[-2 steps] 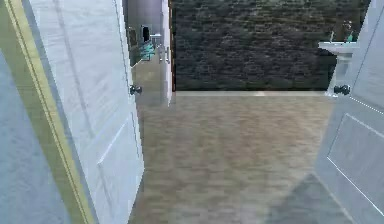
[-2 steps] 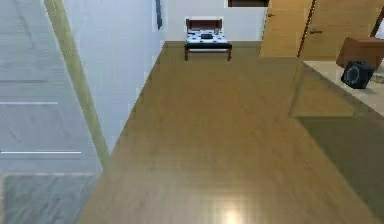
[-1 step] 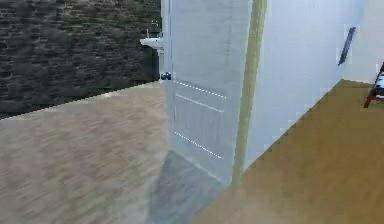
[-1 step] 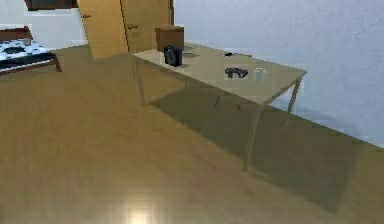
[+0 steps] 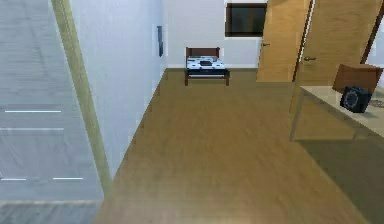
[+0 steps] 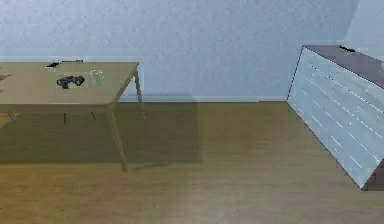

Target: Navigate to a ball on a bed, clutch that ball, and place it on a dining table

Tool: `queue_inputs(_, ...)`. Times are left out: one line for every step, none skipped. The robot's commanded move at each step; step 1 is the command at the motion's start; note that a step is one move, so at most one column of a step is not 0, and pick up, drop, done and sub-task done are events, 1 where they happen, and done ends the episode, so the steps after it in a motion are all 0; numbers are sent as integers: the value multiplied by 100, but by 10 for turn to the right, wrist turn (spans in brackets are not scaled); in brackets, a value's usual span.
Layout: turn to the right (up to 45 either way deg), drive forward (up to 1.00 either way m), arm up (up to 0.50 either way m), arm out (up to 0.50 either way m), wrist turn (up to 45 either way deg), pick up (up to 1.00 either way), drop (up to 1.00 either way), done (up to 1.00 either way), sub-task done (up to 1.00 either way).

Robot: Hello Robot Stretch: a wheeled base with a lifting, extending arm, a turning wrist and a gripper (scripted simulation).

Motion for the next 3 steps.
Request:
queue_inputs(150,0,0,0,0,0,0,0,0)
queue_inputs(0,100,0,0,0,0,0,0,0)
queue_inputs(0,100,0,0,0,0,0,0,0)
